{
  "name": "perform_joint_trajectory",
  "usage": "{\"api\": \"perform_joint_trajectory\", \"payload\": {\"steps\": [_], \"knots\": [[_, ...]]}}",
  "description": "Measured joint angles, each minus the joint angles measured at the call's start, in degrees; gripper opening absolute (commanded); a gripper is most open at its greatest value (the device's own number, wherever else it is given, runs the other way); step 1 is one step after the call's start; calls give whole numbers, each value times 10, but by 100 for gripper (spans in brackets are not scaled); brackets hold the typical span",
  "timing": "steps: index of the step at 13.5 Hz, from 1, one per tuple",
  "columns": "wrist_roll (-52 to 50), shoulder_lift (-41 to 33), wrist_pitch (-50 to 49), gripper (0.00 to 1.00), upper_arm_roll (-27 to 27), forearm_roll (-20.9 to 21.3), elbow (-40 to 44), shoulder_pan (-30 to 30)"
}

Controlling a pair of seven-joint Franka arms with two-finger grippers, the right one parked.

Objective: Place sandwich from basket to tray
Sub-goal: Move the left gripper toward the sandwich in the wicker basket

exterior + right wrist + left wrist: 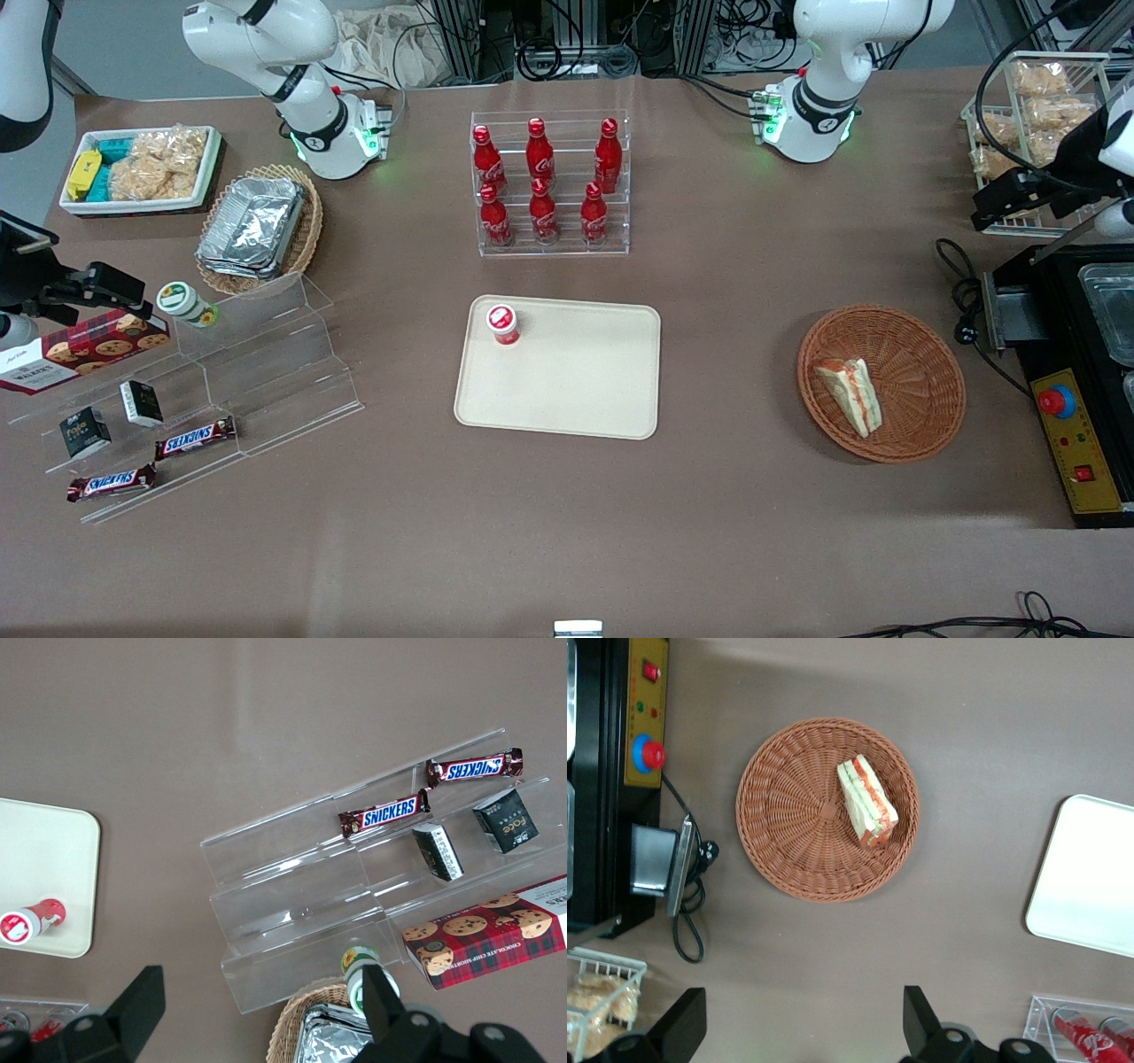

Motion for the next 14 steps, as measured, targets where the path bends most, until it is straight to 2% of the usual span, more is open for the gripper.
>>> {"api": "perform_joint_trajectory", "payload": {"steps": [9,14], "knots": [[31,25,-23,100,6,0,17,8],[-64,103,47,100,2,0,16,4]]}}
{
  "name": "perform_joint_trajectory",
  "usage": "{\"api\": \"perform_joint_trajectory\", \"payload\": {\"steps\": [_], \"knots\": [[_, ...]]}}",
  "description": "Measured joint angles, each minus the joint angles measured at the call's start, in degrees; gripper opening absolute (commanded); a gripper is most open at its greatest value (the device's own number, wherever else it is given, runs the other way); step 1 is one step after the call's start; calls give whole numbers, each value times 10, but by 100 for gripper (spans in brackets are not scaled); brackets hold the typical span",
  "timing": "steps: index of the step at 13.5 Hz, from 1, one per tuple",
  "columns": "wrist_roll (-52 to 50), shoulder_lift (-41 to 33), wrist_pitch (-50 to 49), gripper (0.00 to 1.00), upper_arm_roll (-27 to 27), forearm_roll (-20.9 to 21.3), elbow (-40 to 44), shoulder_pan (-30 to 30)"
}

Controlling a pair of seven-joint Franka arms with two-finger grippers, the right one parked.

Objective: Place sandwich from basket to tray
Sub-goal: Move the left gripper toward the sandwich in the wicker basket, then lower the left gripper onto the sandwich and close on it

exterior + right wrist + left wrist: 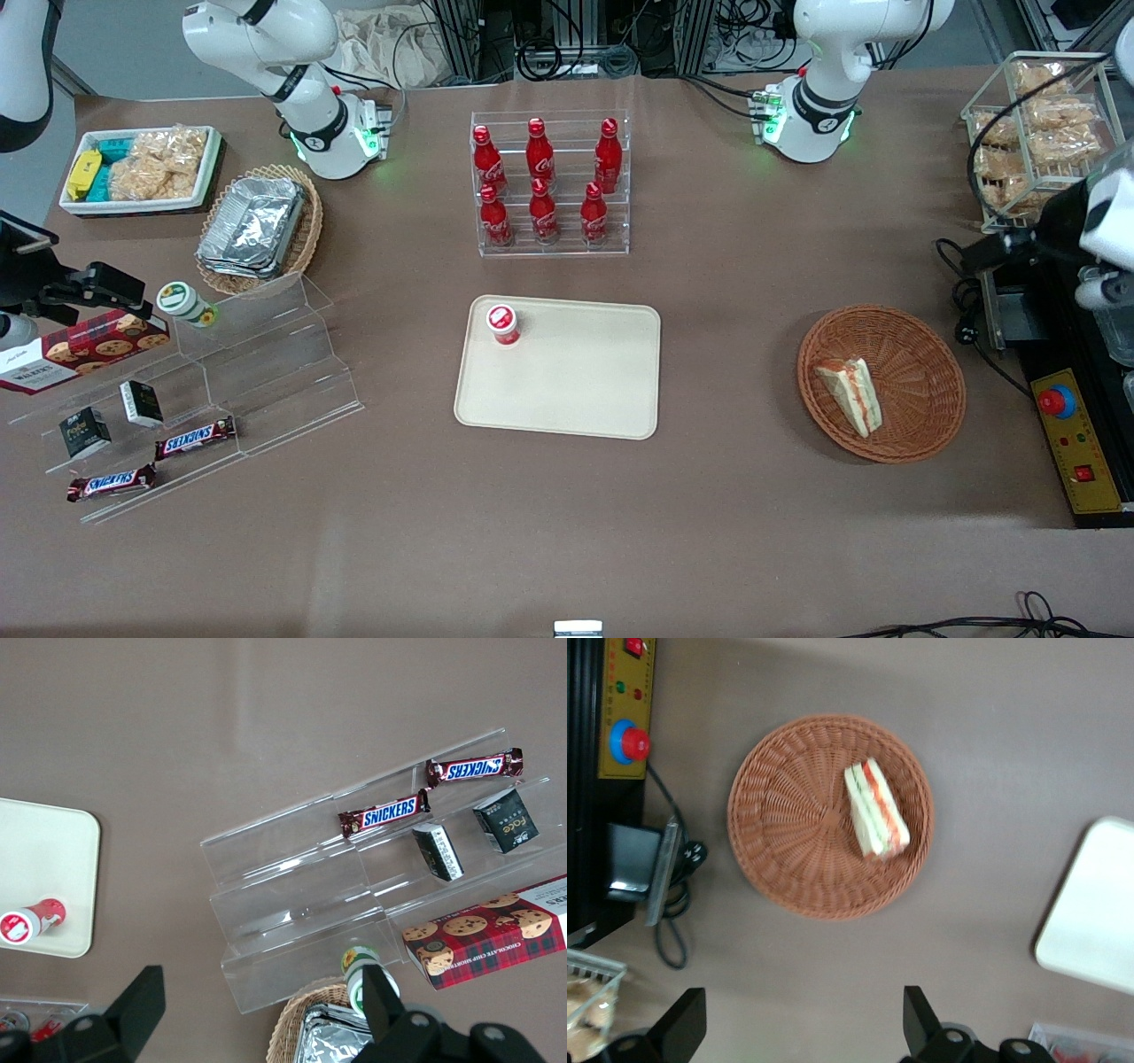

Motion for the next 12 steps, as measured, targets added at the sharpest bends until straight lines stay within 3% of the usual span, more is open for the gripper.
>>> {"api": "perform_joint_trajectory", "payload": {"steps": [6,12], "knots": [[-107,126,113,100,-18,0,-7,-3],[-169,201,216,100,-32,2,-52,-4]]}}
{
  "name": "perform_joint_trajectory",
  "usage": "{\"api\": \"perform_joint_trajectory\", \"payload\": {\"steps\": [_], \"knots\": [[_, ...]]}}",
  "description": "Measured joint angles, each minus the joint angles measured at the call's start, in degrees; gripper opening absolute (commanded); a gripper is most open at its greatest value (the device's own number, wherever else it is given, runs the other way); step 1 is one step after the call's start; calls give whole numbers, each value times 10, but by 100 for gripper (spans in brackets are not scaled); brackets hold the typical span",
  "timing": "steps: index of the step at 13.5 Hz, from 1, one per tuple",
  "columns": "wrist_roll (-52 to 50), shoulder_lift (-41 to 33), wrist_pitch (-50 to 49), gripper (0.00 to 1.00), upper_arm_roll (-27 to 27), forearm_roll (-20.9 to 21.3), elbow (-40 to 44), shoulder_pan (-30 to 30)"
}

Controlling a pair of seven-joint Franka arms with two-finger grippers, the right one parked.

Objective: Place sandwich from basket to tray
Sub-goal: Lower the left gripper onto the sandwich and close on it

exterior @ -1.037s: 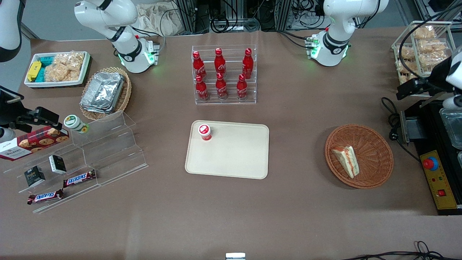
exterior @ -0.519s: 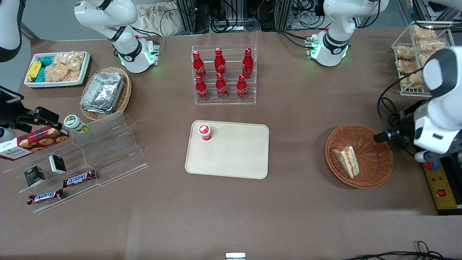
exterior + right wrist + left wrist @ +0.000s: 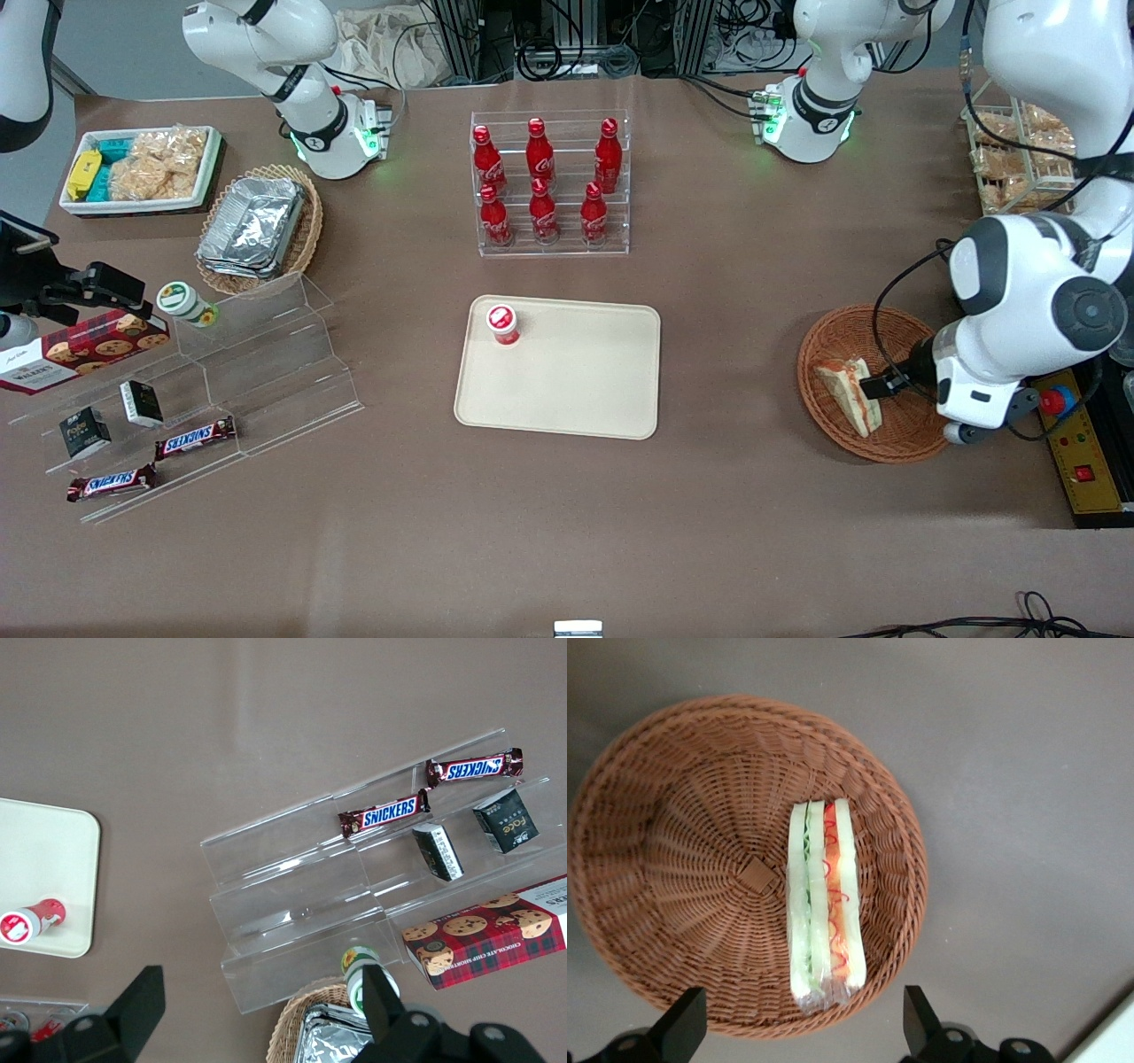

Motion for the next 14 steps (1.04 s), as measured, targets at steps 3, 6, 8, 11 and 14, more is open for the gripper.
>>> {"api": "perform_joint_trajectory", "payload": {"steps": [3,6,8,11,14], "knots": [[-9,33,29,100,0,10,-6,0],[-16,60,68,97,0,12,-22,0],[-17,72,75,54,-1,15,-29,0],[-17,75,75,15,-1,18,-31,0],[-17,57,65,1,-1,23,-27,0]]}}
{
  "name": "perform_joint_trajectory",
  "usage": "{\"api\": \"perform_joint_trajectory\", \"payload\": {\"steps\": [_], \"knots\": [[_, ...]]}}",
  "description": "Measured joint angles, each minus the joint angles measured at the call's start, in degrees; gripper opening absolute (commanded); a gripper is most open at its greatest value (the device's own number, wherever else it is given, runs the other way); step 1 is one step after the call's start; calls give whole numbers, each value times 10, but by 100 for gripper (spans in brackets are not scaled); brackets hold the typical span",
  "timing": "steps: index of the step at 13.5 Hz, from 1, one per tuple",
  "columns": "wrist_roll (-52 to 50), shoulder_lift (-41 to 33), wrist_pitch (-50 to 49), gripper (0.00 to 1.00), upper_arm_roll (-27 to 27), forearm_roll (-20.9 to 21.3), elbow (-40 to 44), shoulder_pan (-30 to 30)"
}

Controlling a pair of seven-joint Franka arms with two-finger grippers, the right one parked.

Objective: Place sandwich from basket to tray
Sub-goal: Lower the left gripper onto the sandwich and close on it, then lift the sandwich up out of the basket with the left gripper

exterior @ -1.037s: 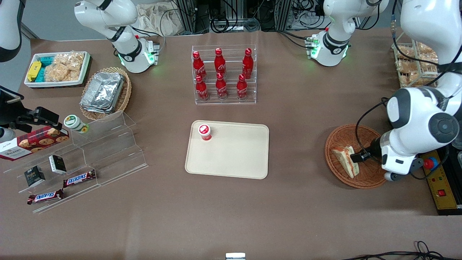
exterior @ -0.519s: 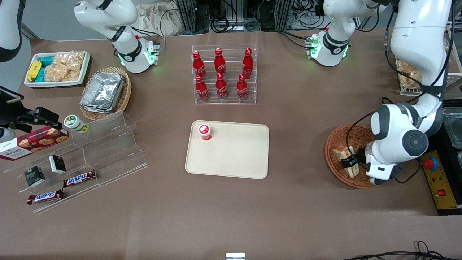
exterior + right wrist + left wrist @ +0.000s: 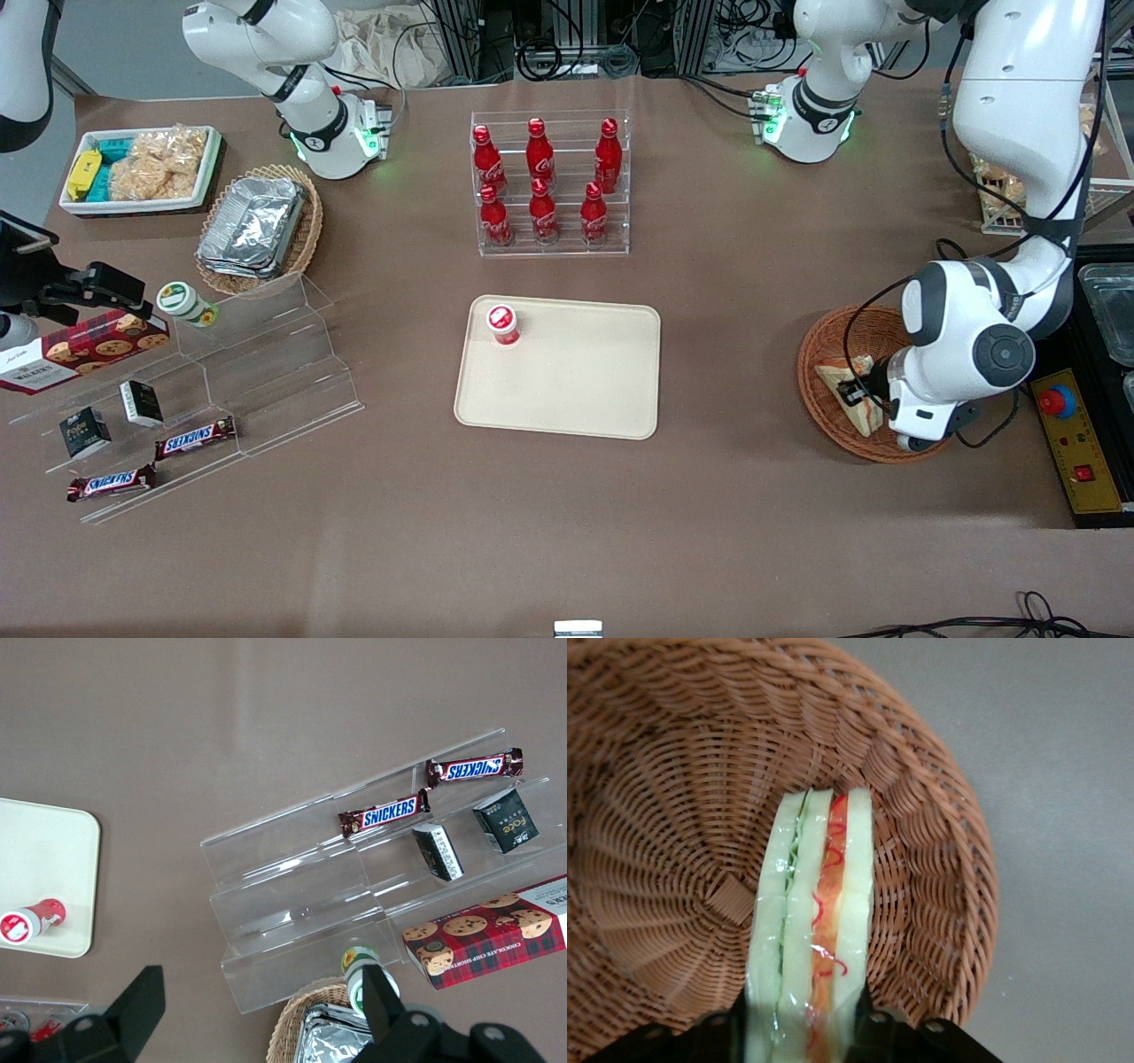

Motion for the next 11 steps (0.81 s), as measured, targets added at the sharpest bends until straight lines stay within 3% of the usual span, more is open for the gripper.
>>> {"api": "perform_joint_trajectory", "payload": {"steps": [4,8,11], "knots": [[26,-82,-103,1,-9,39,38,0],[60,-174,-220,0,-43,43,87,0],[65,-200,-350,0,-90,44,165,-1]]}}
